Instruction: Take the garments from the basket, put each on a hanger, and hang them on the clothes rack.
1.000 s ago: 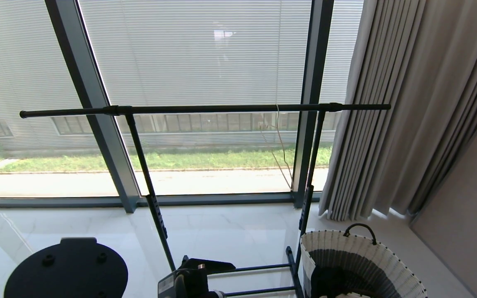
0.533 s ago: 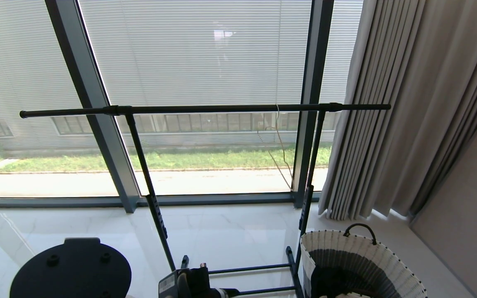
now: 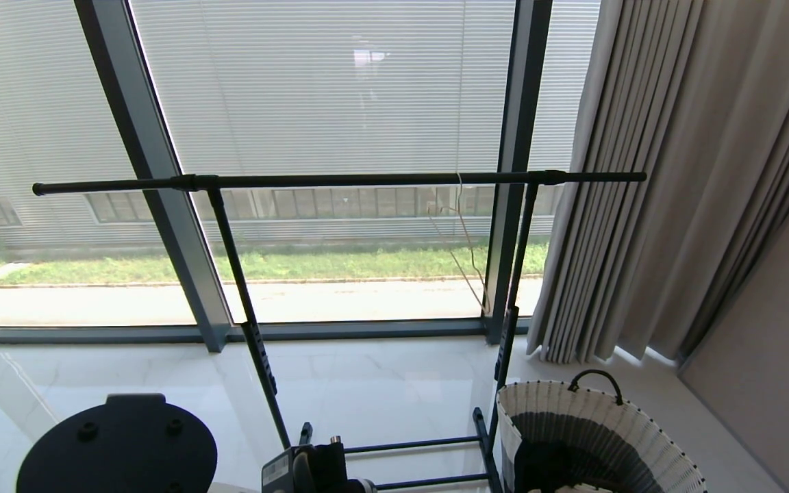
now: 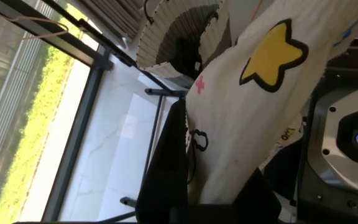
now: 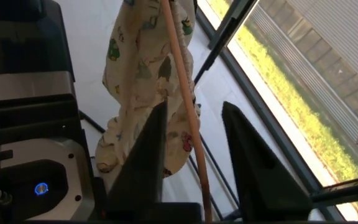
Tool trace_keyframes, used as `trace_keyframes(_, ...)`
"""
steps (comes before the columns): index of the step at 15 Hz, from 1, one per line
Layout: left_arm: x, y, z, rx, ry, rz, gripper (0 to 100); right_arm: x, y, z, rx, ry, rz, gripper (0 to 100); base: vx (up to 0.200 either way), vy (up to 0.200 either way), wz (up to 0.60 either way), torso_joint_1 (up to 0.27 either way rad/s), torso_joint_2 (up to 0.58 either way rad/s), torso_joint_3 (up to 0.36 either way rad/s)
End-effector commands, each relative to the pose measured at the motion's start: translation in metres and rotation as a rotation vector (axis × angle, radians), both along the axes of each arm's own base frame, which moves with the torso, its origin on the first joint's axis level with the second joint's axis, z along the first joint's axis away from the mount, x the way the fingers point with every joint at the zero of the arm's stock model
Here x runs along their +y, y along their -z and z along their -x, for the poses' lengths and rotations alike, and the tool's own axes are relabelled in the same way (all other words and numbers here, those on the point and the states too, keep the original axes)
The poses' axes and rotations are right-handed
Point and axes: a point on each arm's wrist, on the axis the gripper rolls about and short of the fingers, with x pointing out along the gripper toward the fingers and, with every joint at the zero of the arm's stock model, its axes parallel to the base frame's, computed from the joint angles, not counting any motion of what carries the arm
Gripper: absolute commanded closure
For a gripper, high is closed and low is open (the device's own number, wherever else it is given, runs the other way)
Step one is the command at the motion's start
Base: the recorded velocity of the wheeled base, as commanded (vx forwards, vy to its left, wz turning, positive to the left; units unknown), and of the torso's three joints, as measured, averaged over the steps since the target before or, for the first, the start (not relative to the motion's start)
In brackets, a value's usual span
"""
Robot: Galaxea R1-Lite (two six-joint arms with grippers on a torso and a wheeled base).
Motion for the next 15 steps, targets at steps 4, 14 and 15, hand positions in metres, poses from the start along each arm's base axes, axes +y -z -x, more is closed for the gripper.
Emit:
trace_keyframes(4,0.002,0.000,-0.003,0.004,-0.025,0.002,100,-0.002,0.001,-0.001,-0.013,0.053,0.007,0,0.000,0.000,0.00,0.000,0.00,0.000)
trace_keyframes(14,0.036,-0.012,-0.038,0.065,-0.354,0.128,100,-0.010,0.016,-0.015,0.057,0.199,0.056,0,0.000,0.000,0.00,0.000,0.00,0.000)
trace_keyframes(15,0.034,-0.022,-0.042,0.074,-0.393,0.195,100,-0.007,0.020,-0.019,0.099,0.229,0.060,0,0.000,0.000,0.00,0.000,0.00,0.000)
